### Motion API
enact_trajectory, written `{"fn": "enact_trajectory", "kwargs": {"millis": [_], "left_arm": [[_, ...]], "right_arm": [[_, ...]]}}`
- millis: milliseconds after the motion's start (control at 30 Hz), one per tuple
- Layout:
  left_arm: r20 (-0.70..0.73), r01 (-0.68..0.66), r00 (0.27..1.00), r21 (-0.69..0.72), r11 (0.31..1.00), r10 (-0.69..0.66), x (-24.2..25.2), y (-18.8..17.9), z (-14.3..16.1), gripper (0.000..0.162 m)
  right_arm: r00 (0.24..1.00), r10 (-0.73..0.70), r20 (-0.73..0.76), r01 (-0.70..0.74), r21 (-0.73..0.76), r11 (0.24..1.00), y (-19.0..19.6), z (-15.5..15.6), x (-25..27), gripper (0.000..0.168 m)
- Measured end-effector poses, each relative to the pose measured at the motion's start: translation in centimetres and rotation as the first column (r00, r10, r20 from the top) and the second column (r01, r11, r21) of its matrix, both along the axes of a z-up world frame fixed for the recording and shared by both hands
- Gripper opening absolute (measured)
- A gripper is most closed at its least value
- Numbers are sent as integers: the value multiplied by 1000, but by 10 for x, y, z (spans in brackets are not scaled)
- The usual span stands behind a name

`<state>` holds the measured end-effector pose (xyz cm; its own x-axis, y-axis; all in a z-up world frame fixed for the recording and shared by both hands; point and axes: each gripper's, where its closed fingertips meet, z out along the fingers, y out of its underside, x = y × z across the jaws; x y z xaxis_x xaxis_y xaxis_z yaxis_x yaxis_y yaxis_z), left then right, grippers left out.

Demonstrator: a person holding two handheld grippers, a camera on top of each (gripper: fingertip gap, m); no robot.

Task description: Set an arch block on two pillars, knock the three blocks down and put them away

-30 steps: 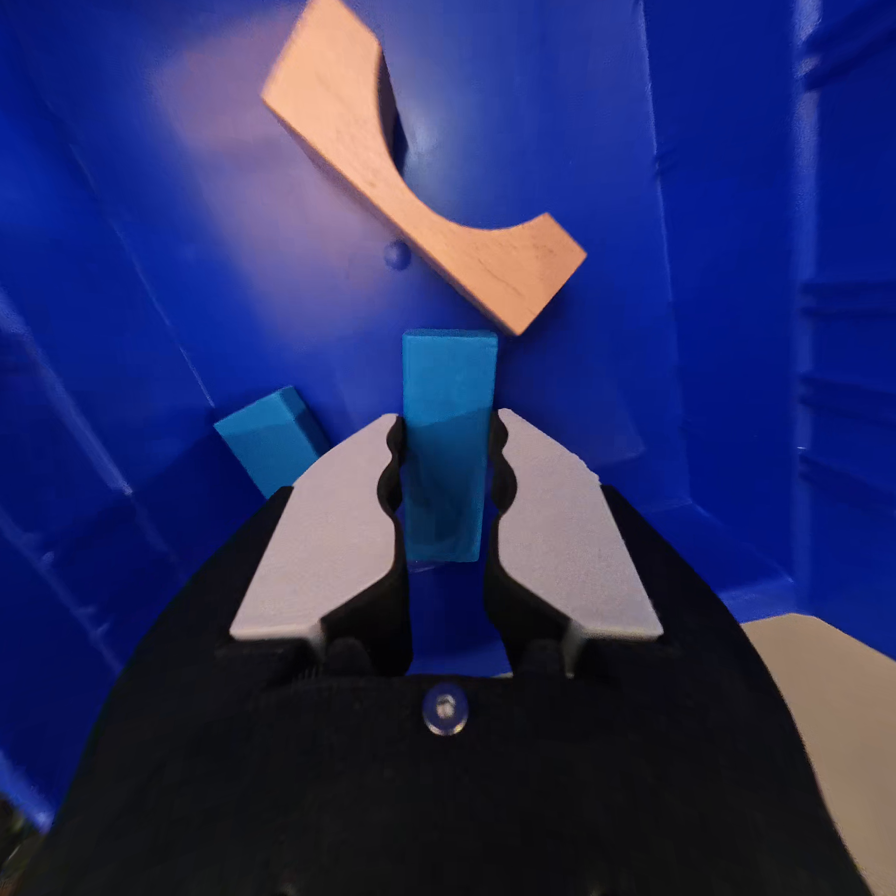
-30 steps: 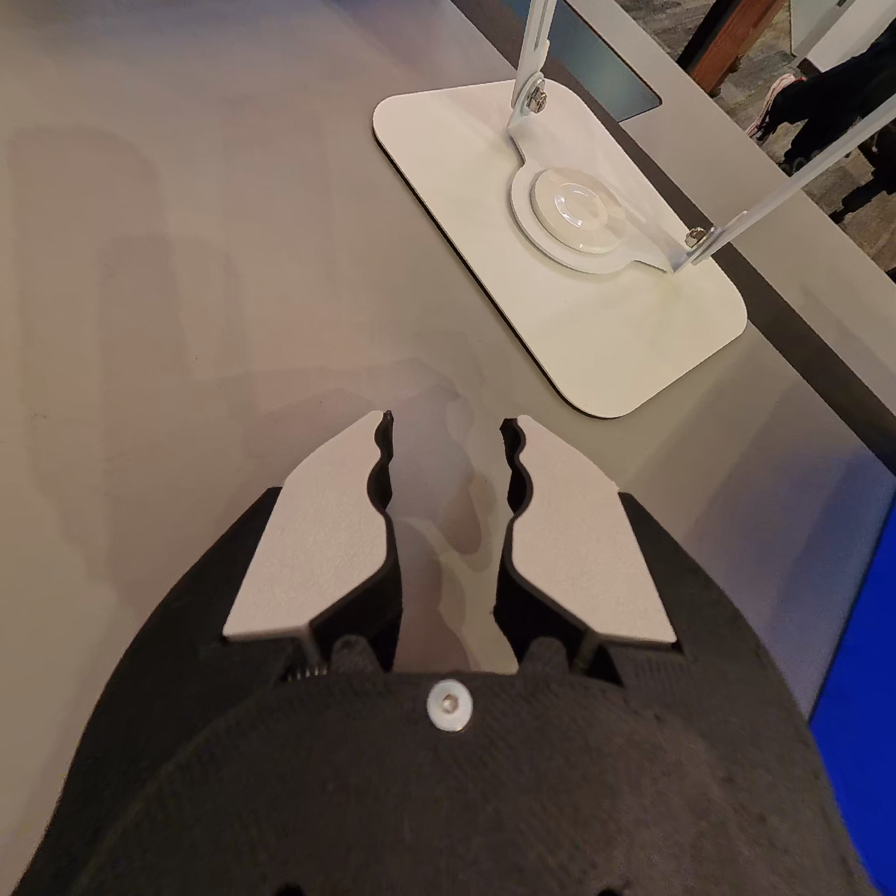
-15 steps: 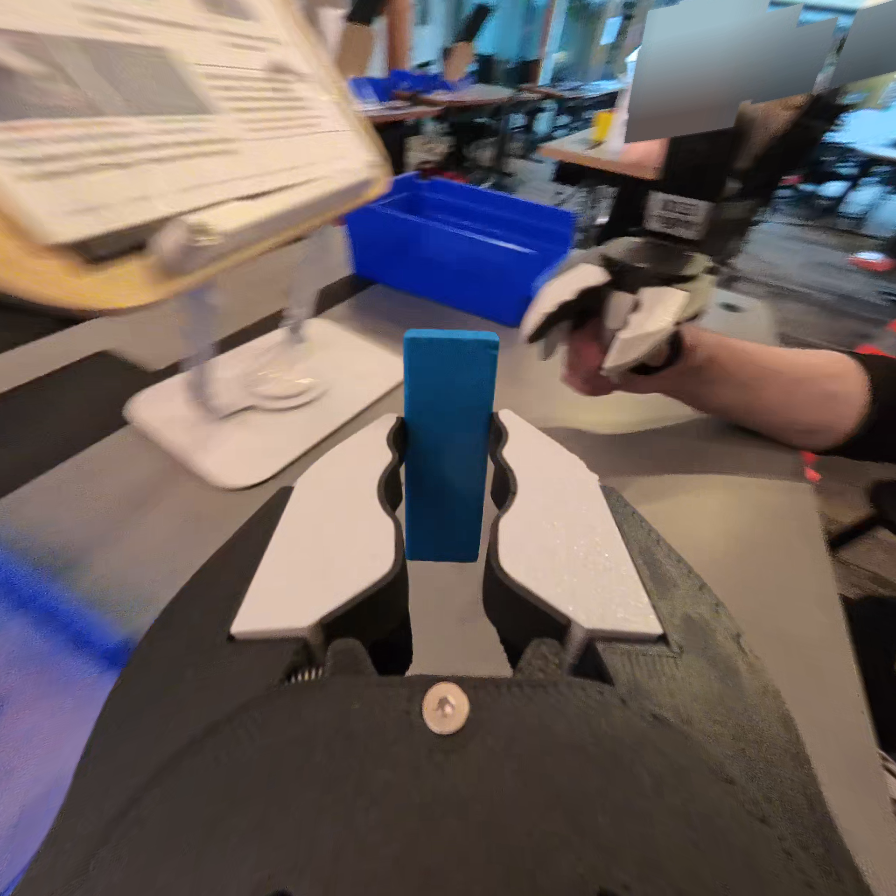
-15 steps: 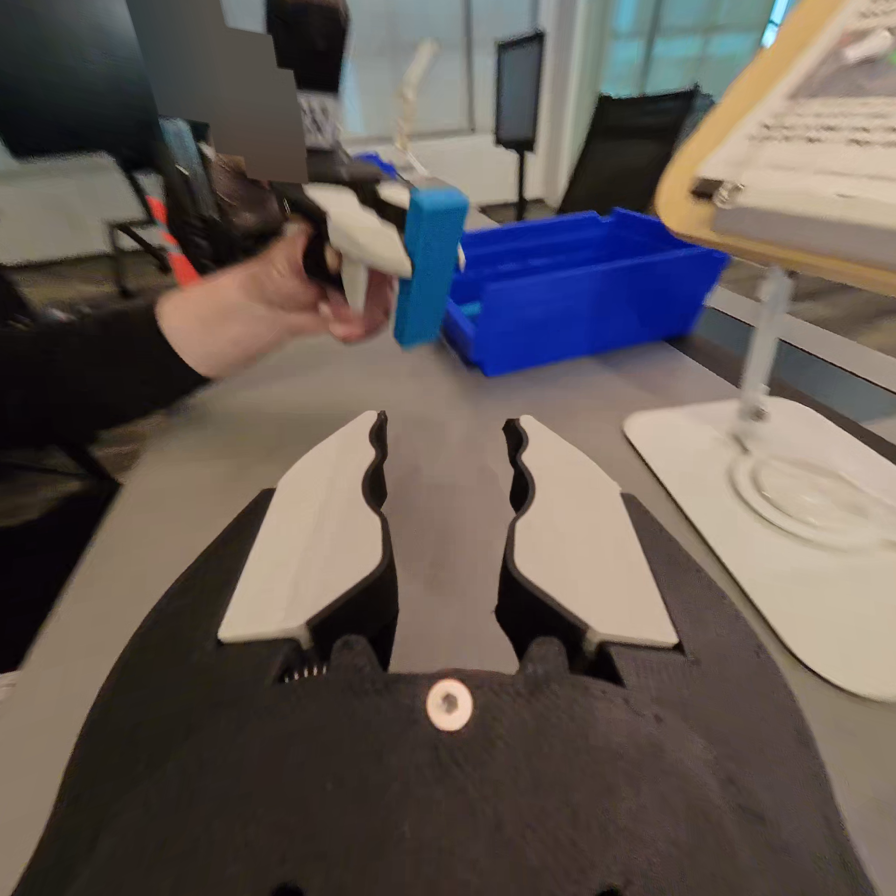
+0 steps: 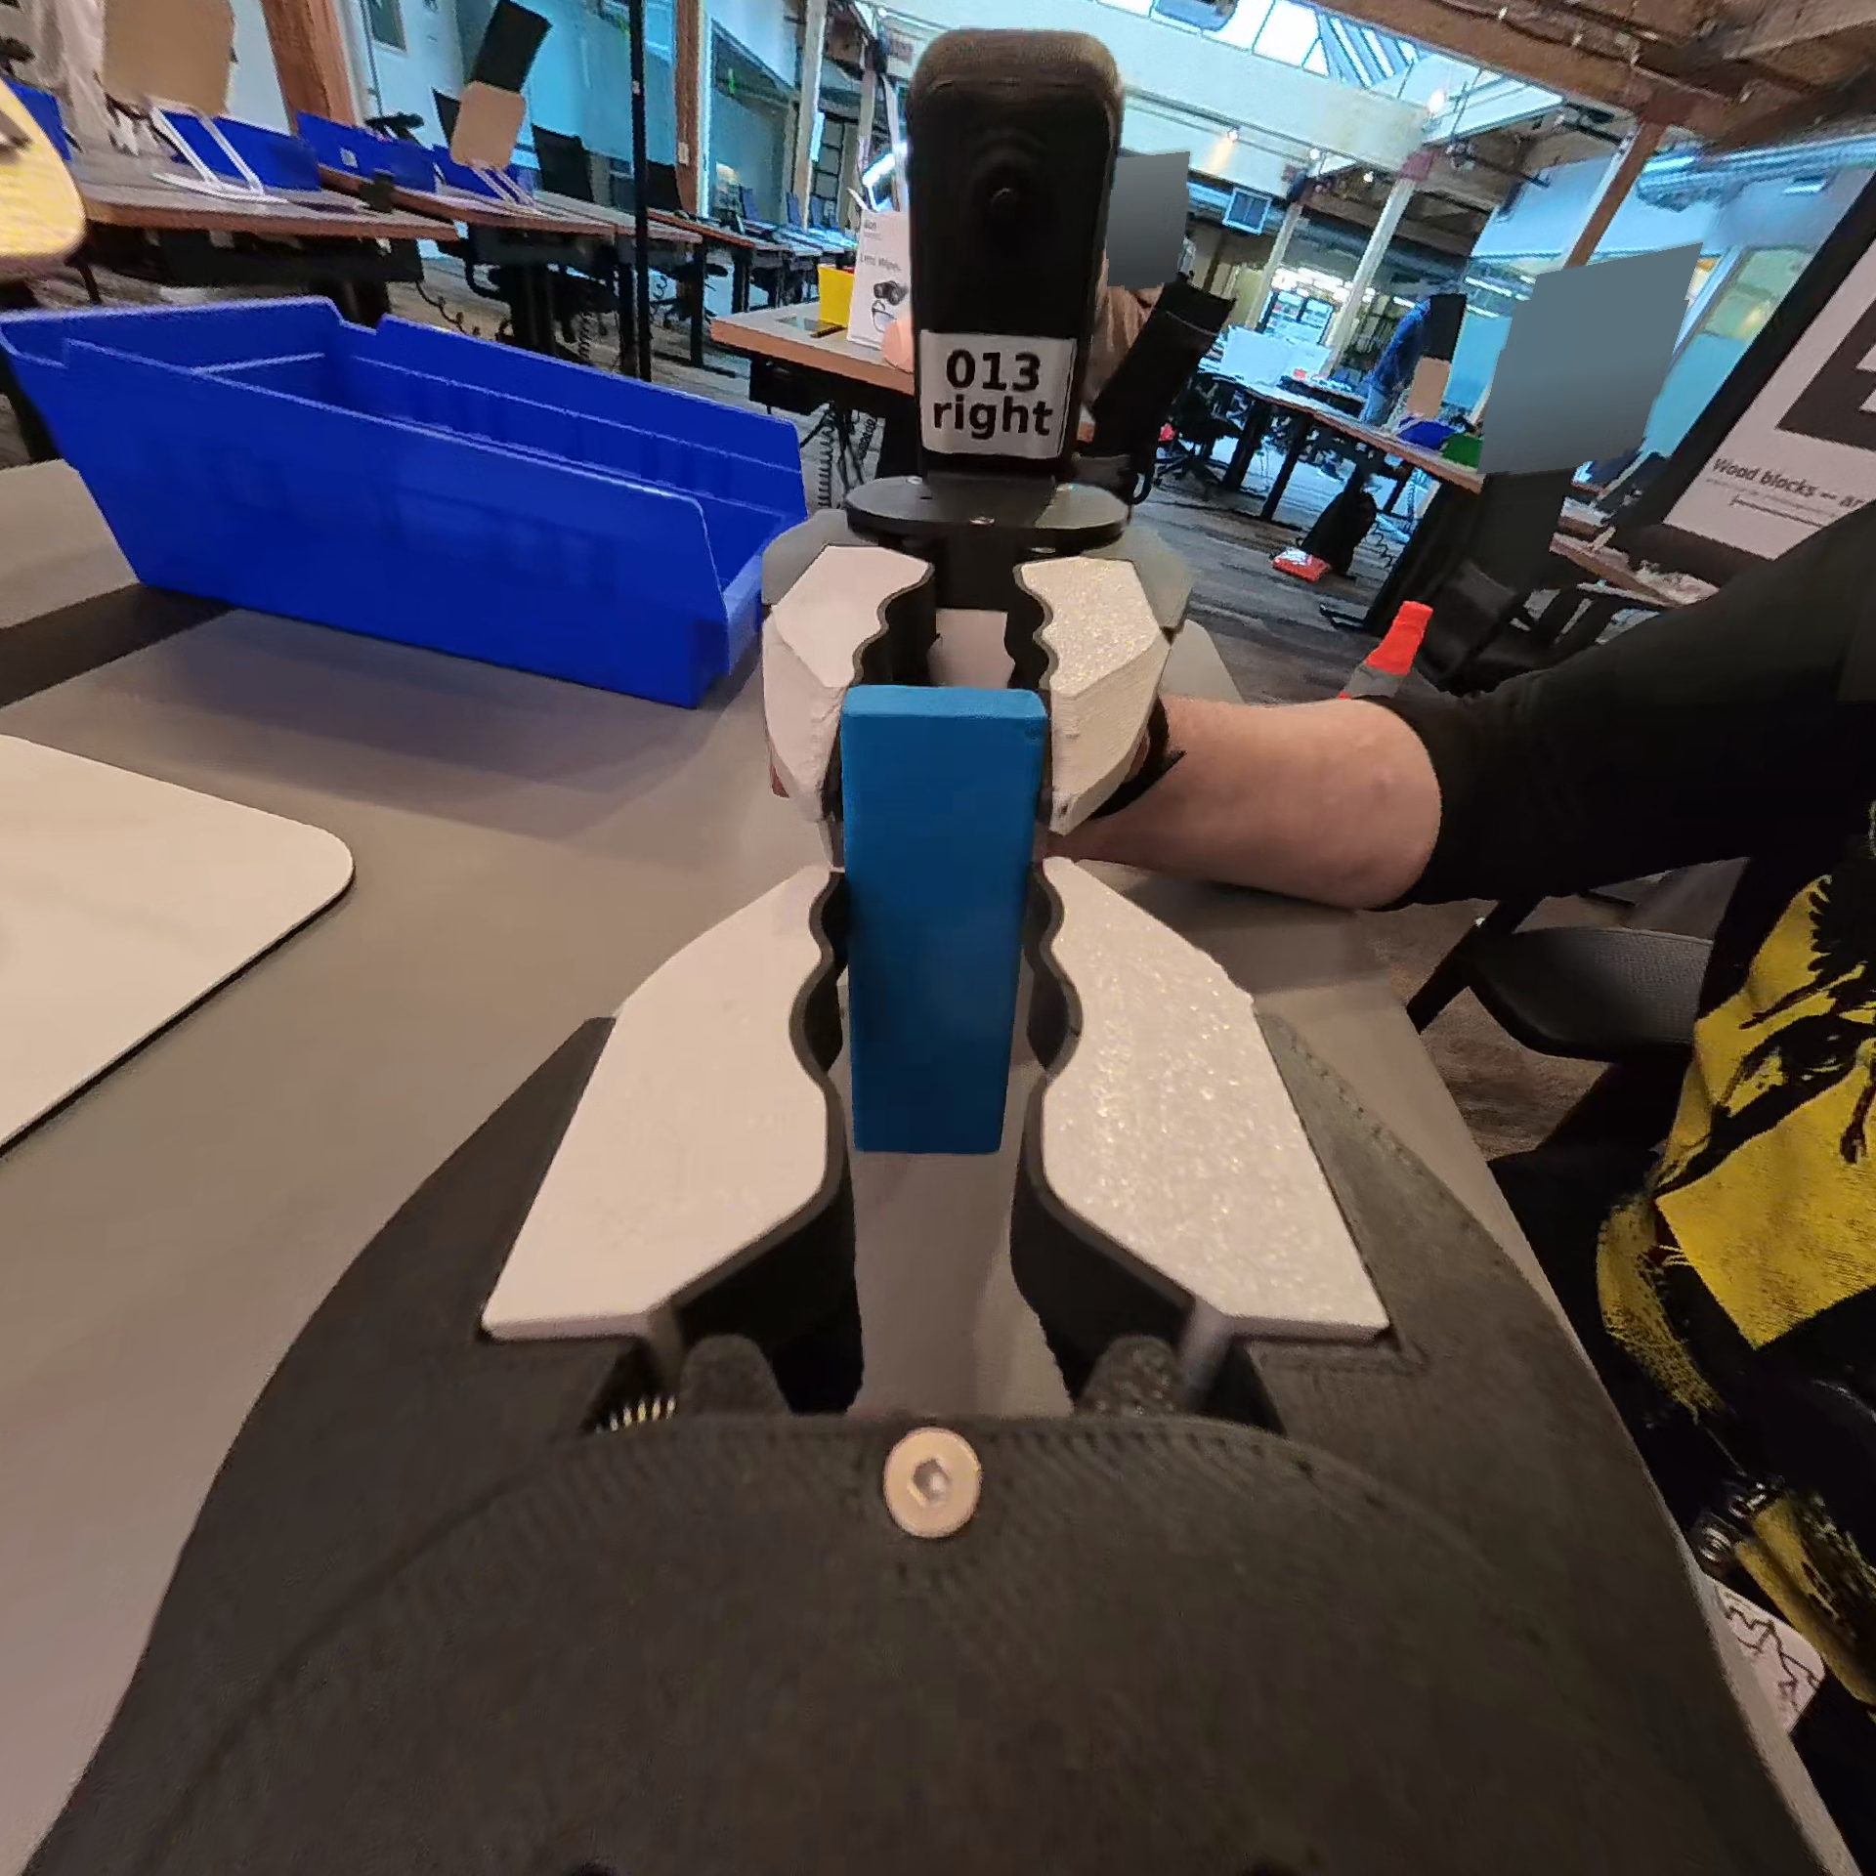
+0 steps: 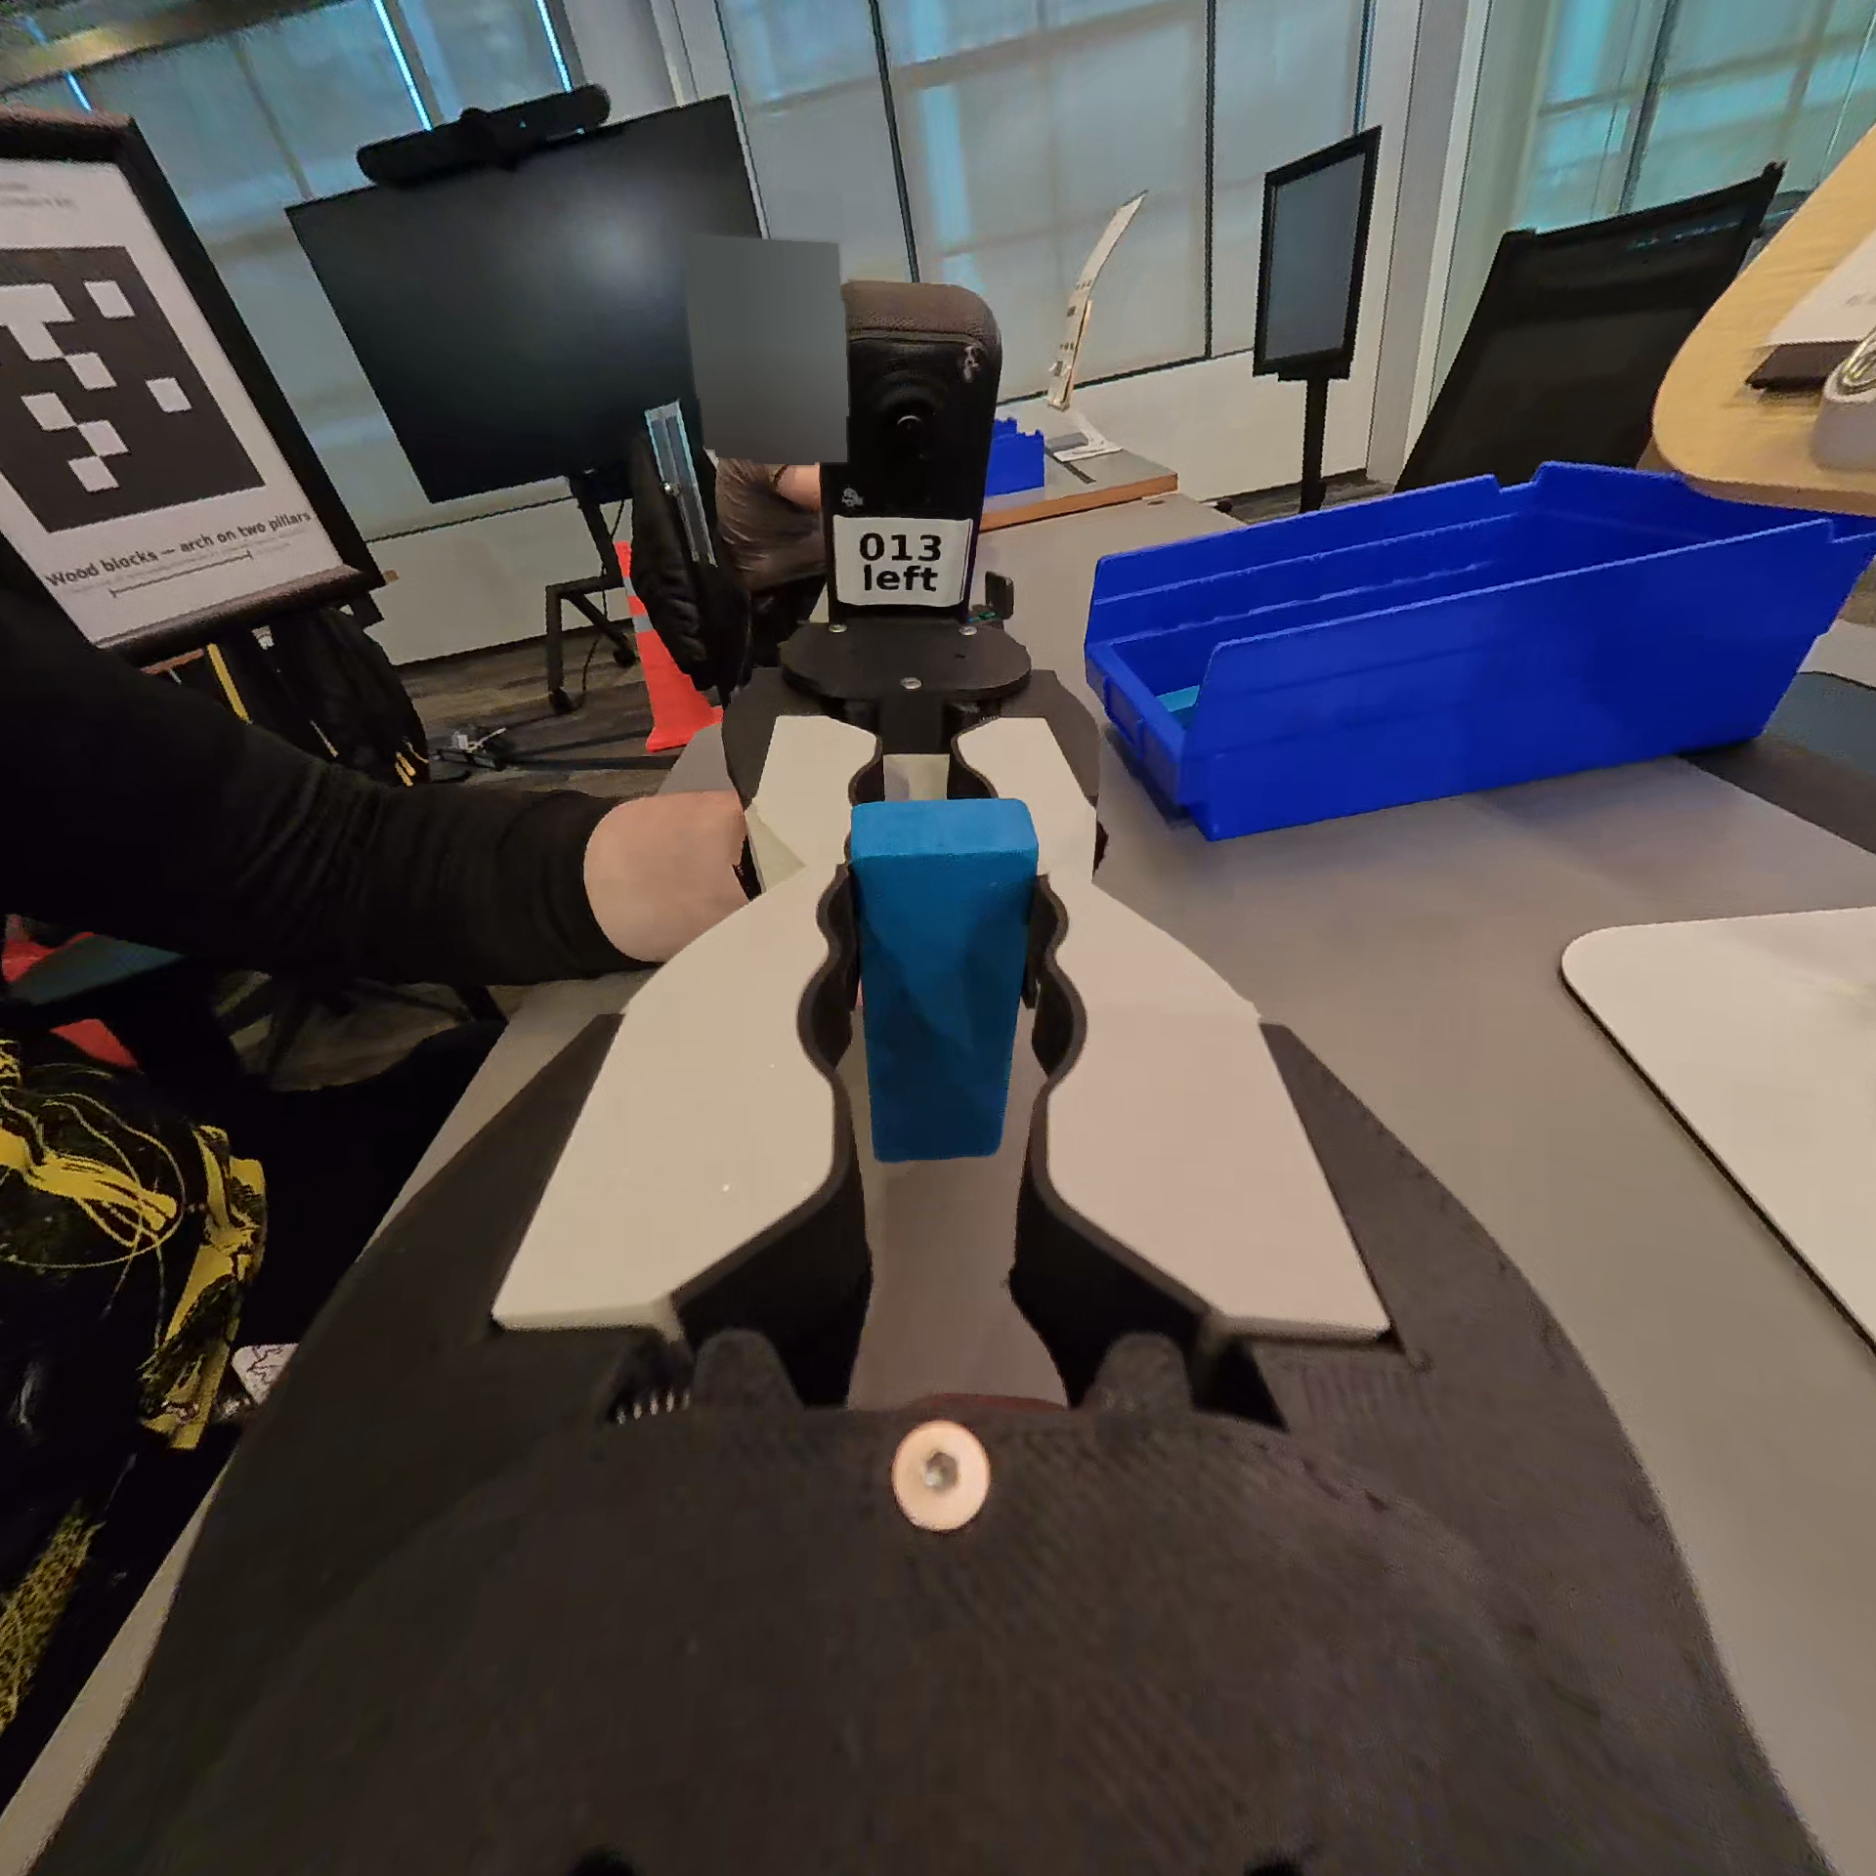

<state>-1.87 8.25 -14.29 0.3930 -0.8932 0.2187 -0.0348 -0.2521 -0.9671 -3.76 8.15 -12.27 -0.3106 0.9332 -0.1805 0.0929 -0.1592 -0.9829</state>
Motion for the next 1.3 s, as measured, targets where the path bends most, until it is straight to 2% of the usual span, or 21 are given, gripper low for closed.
{"fn": "enact_trajectory", "kwargs": {"millis": [100, 200, 333, 467, 633, 733, 833, 1167, 1300], "left_arm": [[31, -12, 999, -18, 1000, 12, -1, 2, 1, 34], [-16, -71, 997, 0, 997, 71, -6, 9, -4, 40], [-34, -148, 989, -26, 989, 147, -22, 21, -14, 34], [-55, -201, 979, -63, 977, 198, -34, 32, -27, 26], [-70, -216, 975, -69, 974, 211, -36, 36, -31, 24], [-83, -213, 975, -51, 976, 208, -34, 35, -32, 18], [-87, -217, 974, -62, 974, 211, -35, 37, -36, 18], [-118, -211, 973, -81, 974, 200, -32, 38, -44, 18], [-127, -206, 972, -77, 975, 195, -30, 37, -45, 18]], "right_arm": [[1000, -12, 8, 12, -1, 1000, 3, 0, 0, 32], [999, -45, 18, 44, 35, 998, 11, 2, 6, 32], [985, -160, 65, 153, 106, 982, 41, 0, 21, 33], [957, -254, 140, 218, 231, 948, 66, -22, 28, 33], [938, -290, 190, 242, 241, 940, 80, -48, 34, 33], [933, -296, 203, 243, 252, 937, 81, -53, 36, 33], [917, -311, 250, 256, 230, 939, 84, -65, 39, 33], [928, -287, 237, 242, 202, 949, 81, -65, 45, 33], [935, -259, 243, 218, 183, 959, 76, -67, 45, 38]]}}
